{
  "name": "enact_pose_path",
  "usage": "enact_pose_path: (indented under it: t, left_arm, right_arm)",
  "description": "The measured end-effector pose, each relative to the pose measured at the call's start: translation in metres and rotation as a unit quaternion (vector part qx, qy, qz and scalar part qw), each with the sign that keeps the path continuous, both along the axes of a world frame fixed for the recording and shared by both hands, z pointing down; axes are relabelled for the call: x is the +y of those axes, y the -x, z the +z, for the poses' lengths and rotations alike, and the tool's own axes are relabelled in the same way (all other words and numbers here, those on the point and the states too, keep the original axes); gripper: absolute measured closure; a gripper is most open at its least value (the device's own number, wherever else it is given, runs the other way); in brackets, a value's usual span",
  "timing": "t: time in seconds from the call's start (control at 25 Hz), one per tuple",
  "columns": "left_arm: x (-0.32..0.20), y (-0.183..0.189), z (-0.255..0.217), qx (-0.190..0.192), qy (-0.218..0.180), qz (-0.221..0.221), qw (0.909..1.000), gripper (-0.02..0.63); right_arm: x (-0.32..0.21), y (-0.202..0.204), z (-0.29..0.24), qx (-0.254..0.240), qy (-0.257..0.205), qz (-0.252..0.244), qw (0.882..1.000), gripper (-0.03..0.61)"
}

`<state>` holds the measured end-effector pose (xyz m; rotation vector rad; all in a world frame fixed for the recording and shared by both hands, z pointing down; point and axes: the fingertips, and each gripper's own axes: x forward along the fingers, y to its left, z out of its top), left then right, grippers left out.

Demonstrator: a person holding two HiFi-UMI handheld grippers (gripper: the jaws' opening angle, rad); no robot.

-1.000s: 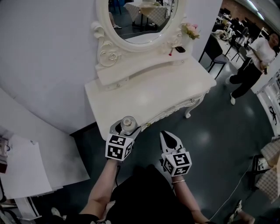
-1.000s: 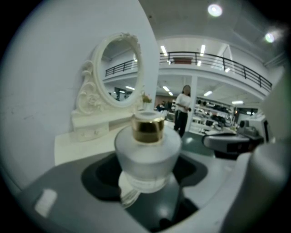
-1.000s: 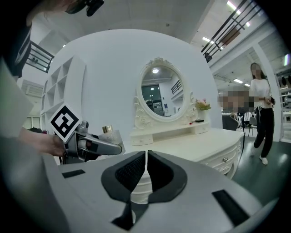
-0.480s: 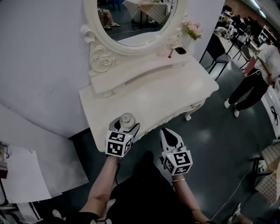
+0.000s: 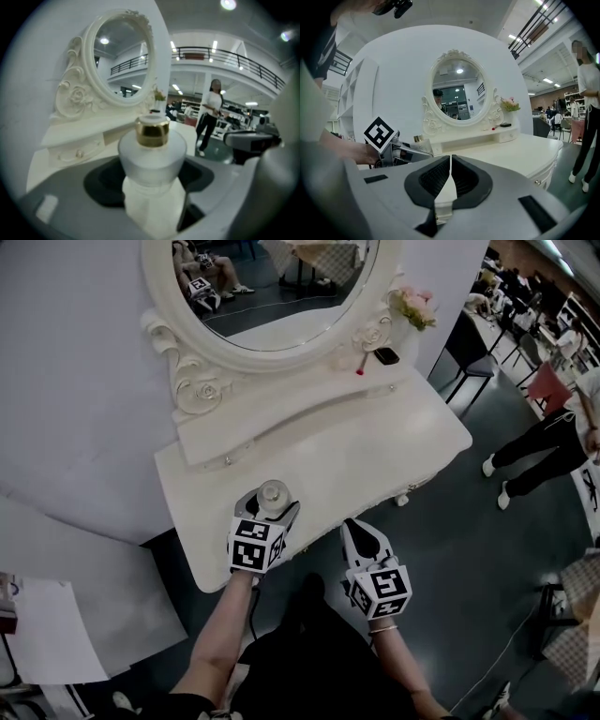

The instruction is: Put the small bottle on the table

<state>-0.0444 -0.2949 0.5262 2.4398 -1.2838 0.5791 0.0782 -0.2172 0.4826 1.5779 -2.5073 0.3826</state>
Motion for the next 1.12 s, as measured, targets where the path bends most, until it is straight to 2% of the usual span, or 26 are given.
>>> enact_pose_path:
  t: [0.48,1.12]
  left_arm:
    - [-0.054,-0.027,0.024,-0.017,0.013,0.000,0.9998,0.282]
    - [-0.112,-0.049,0.053,-0.032,0.015,-0.006,0.9993,0.282]
  right_arm:
    - [-0.037,-0.015,0.016,-0.009,0.022,-0.009,1.000,0.574]
    - [-0.057,-0.031,0.026,-0.008,0.037,-0.005,0.999,0.574]
